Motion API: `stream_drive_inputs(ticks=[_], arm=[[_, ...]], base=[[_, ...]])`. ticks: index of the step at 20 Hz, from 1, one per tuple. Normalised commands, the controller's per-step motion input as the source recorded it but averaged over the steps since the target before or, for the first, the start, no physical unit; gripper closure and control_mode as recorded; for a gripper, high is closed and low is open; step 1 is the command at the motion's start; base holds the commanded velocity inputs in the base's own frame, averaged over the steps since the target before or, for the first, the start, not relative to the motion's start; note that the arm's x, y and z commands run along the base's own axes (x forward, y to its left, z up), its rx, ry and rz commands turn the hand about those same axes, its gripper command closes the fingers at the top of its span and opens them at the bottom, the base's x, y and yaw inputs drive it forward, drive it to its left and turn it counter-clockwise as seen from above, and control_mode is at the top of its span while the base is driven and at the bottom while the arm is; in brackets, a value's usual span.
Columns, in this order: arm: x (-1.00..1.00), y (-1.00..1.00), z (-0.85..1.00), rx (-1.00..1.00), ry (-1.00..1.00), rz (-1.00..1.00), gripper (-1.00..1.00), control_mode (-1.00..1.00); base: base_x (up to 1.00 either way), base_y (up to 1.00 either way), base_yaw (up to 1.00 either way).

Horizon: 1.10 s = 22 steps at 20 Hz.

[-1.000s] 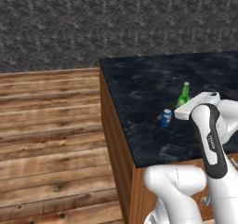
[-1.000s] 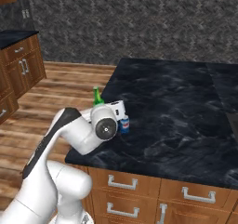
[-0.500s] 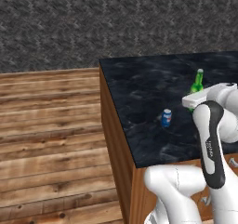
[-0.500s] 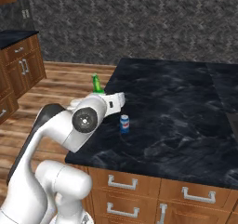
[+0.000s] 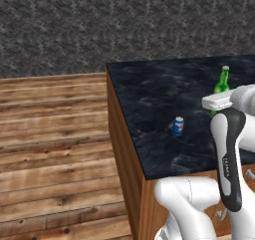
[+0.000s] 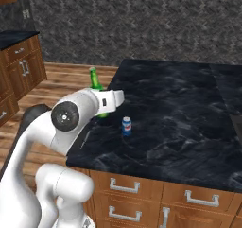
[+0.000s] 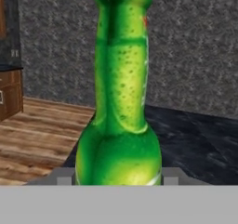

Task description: Pick the can, beer from the counter and place them in the open cabinet.

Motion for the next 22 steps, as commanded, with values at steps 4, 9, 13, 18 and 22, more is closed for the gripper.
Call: stream_drive_inputs(ticks=[4,9,13,18,22], arm=[[-0.5,0.0,0.01,0.0,0.0,-0.09,1.0,-1.0],[-0.37,0.0,0.11,0.0,0.0,-0.05,1.0,-1.0],[-0.28,0.0,0.17,0.0,0.0,-0.05,1.0,-1.0],[-0.2,0.0,0.12,0.0,0.0,-0.03,1.0,-1.0],[-0.1,0.01,0.0,0.0,0.0,0.0,1.0,-1.0]], base=[[0.0,0.0,0.0],[0.0,0.0,0.0],[0.0,0.0,0.0],[0.0,0.0,0.0],[0.0,0.0,0.0]])
